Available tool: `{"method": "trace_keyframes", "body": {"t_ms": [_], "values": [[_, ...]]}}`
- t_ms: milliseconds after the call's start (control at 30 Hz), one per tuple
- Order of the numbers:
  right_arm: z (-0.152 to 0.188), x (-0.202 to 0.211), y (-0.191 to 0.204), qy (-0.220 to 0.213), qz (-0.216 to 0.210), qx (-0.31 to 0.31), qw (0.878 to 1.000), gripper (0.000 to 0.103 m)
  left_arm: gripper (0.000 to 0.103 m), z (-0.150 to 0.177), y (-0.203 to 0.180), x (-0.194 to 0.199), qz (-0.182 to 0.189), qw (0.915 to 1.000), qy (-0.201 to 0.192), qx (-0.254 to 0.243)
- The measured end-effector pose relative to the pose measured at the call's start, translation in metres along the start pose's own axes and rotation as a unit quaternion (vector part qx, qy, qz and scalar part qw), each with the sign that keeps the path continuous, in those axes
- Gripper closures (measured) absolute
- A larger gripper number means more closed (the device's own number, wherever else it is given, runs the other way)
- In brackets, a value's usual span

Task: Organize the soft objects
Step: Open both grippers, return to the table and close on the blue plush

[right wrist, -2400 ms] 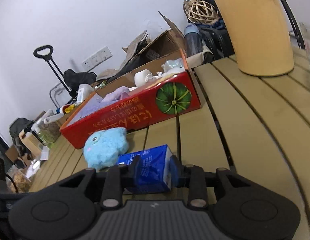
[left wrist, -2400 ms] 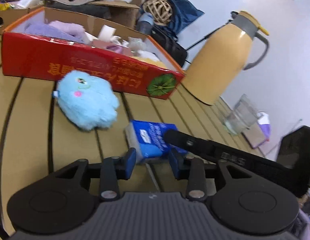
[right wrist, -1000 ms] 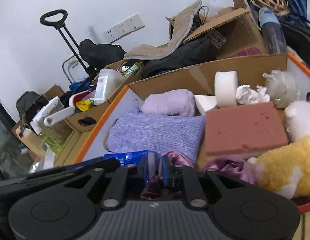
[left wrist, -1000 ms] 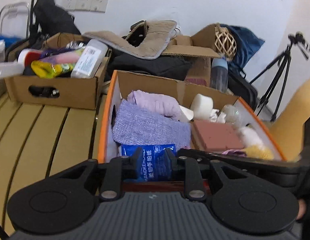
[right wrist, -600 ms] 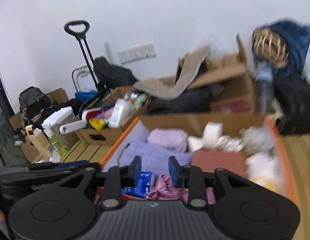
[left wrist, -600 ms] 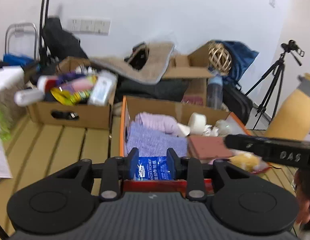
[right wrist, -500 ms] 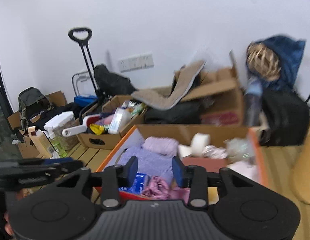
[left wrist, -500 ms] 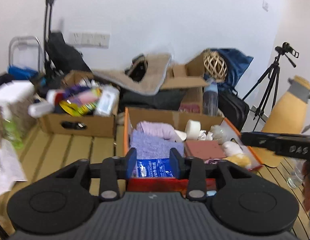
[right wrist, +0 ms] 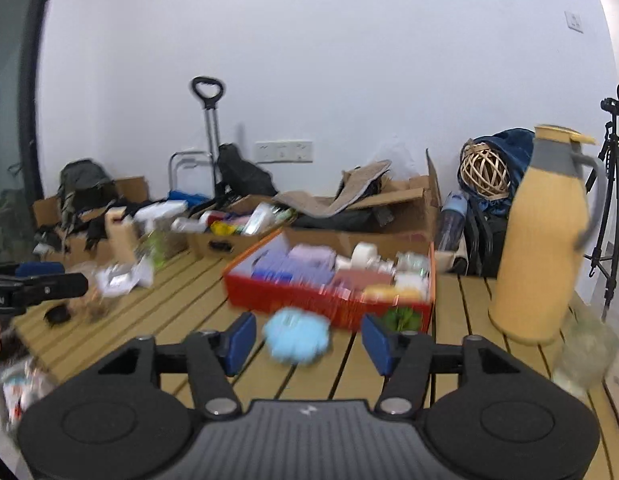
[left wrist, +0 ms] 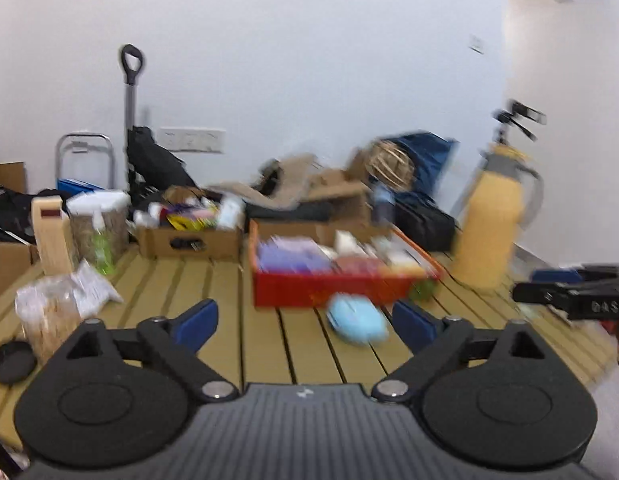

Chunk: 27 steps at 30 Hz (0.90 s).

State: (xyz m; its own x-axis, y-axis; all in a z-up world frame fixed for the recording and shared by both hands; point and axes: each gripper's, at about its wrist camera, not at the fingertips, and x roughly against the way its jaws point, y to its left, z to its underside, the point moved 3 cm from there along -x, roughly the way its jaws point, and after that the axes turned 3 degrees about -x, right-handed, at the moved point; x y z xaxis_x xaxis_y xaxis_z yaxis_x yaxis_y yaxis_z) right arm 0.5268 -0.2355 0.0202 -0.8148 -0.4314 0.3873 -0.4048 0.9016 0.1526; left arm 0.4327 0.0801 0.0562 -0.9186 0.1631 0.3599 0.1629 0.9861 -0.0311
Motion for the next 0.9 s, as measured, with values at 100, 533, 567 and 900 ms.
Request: {"method": "trace_keyframes", "body": {"t_ms": [100,533,567,900], "values": [[0.048,0.030,0.011,0.025,0.005,-0.012,1.000,0.044,0.007,0.041,-0.009,0.026,0.000,0.9997,0.025,0.007],[0.085,0.062,0.013,0.023,-0.010,-0.076,0.997,0.040,0.003,0.059,-0.016,0.032,0.007,0.9991,0.035,0.022],[0.085,0.057,0.010,0.024,-0.008,-0.080,0.996,0.040,0.003,0.061,-0.017,0.025,0.011,0.9989,0.041,0.023],[0.067,-0.053,-0.018,0.051,-0.013,-0.111,0.992,0.040,0.006,0.055,-0.015,-0.099,0.061,0.9926,0.102,0.026]]}}
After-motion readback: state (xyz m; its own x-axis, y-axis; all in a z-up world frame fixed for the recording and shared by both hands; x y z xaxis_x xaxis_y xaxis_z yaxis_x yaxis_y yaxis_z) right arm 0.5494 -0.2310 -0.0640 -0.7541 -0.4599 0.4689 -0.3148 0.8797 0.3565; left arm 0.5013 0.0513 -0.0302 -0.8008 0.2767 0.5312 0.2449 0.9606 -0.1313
